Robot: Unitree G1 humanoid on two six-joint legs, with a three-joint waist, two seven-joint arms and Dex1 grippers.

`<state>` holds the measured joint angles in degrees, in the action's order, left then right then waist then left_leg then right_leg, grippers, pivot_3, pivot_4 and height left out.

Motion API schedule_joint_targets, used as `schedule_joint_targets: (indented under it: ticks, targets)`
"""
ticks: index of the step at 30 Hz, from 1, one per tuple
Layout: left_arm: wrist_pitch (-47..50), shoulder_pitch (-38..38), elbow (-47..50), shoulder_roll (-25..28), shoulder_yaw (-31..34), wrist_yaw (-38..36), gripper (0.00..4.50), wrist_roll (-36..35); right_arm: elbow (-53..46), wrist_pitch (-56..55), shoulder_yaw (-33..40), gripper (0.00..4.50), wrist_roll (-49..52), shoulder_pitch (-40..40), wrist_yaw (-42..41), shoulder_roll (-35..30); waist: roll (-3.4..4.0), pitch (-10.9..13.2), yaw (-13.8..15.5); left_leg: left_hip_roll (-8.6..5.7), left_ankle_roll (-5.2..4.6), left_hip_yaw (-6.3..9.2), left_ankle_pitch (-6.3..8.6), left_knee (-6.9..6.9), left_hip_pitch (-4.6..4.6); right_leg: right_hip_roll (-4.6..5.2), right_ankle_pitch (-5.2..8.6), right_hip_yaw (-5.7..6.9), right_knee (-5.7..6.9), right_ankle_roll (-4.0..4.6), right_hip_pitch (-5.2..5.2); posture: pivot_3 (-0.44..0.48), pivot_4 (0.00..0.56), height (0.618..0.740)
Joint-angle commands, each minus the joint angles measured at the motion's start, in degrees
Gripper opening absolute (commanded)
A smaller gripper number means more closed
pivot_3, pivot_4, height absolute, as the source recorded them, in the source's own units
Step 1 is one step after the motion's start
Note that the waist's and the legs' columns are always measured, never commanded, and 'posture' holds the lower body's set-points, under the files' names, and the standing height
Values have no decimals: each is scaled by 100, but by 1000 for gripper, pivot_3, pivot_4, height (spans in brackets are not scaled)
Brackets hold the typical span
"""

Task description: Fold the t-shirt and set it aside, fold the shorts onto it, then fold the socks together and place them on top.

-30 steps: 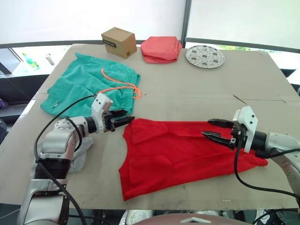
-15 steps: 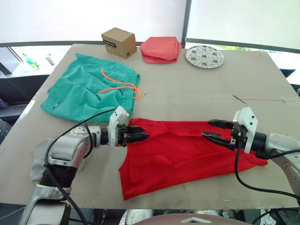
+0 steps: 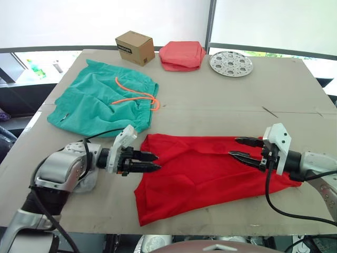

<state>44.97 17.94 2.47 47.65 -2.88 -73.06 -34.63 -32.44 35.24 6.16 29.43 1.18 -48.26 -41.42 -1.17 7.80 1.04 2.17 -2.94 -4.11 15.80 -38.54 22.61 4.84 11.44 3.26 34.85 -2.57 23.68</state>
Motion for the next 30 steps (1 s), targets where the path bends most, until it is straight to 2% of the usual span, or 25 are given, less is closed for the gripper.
schedule_joint_targets:
  ticks: [1,5,8,11,14,19,22,25,29,30]
  targets:
    - [-123,321,-204,-454,18,592,2821,193,-86,-117,-45,2451,79,101,9,33,-1,-1,-3,-1,0,0,0,0,0,-1,-4,0,1,6,-2,0,150,740]
    - [-195,445,-329,-938,-264,985,2821,510,-311,-197,-54,2451,443,123,-228,89,-3,-2,-23,-5,0,0,0,1,2,-12,-10,-4,2,19,-3,0,150,740]
    - [-183,395,-324,-1061,-533,999,2821,665,-451,-271,-162,2451,536,136,-372,65,-4,-2,-25,-4,0,-3,0,1,3,-24,-11,-9,-1,19,-3,0,150,740]
    - [-135,187,36,-818,-736,451,2821,504,-475,-450,-294,2451,385,97,-452,0,-6,-4,-27,0,-1,0,0,1,-1,-28,-9,-8,1,19,-3,0,150,740]
    - [29,-9,472,-394,-594,-237,2821,40,-456,-510,-319,2451,353,42,-436,-20,-6,-2,-40,10,0,-3,0,2,-3,-24,-7,-12,1,14,0,0,150,740]
    - [-187,-34,331,-119,-434,-482,2821,60,-398,-619,-349,2451,280,-68,-408,-33,-4,-2,1,6,0,4,0,1,-2,-9,-2,-1,2,6,2,0,150,740]
    - [-293,69,134,-323,-326,-161,2821,136,-300,-643,-395,2451,215,-73,-384,-6,-4,-2,-6,2,0,2,0,1,0,-4,-4,-3,1,9,0,0,150,740]
    - [-310,219,-18,-810,-159,455,2821,159,-94,-664,-413,2451,127,-22,-291,48,-6,-3,-2,0,-1,2,0,1,2,-5,-10,-2,2,17,-1,0,150,740]
    - [-680,226,-176,-1489,-310,1164,2821,536,370,-741,-449,2451,-264,77,161,259,-10,-3,-15,-4,-1,2,0,-2,2,-9,-11,-3,3,17,-4,0,150,740]
    - [-858,174,-215,-1658,-360,1298,2593,646,465,-820,-442,2451,-371,87,339,383,-10,-3,-18,-4,-1,1,0,-1,2,-9,-11,-4,2,18,-4,0,150,740]
